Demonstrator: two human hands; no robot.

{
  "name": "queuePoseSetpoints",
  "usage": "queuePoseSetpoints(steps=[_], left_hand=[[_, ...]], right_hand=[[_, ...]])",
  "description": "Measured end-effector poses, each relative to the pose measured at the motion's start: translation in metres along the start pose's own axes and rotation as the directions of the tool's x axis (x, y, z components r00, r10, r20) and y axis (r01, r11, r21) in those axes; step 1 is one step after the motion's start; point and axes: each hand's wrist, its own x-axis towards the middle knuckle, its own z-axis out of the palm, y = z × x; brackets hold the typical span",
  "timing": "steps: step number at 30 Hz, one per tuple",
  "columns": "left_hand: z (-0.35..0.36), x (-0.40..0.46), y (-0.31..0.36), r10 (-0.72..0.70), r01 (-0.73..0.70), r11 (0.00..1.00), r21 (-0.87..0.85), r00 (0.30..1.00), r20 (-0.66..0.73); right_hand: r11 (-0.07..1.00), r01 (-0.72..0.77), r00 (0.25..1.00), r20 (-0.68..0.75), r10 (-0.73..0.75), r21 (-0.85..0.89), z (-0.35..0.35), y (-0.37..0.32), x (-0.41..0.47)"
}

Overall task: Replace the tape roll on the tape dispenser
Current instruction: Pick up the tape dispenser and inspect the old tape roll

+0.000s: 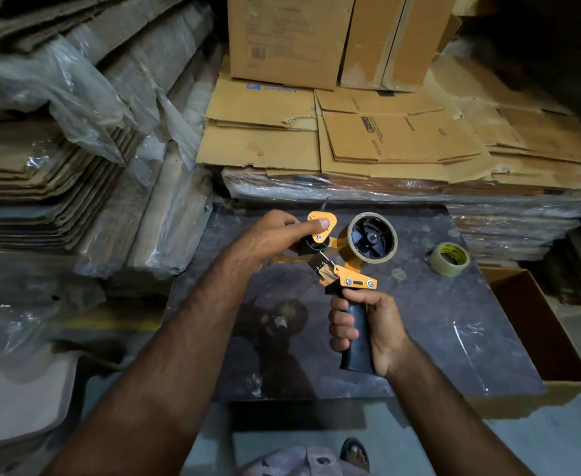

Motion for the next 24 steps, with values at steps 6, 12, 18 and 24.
queuePoseSetpoints(steps=[6,12,18,24], left_hand=[[0.0,-0.012,-0.002,0.019,-0.022,0.999,-0.042,0.998,-0.054],[0.008,-0.039,-0.028,0.313,-0.33,0.928,-0.173,0.942,-0.117],[0.022,-0.046,-0.02,0.519,-0.517,0.853,0.072,0.827,-0.216],[0.045,-0.046,0.019,0.629,-0.601,0.777,0.187,0.74,-0.237]], right_hand=[[0.998,-0.054,0.997,-0.059,0.052,-0.027,0.013,-0.008,-0.007],[1.0,-0.02,0.997,-0.069,0.021,0.017,0.017,-0.017,-0.023],[0.999,-0.047,0.998,-0.051,0.046,-0.021,0.009,-0.035,-0.043],[0.997,-0.061,0.998,-0.001,0.061,-0.05,-0.012,-0.062,-0.072]])
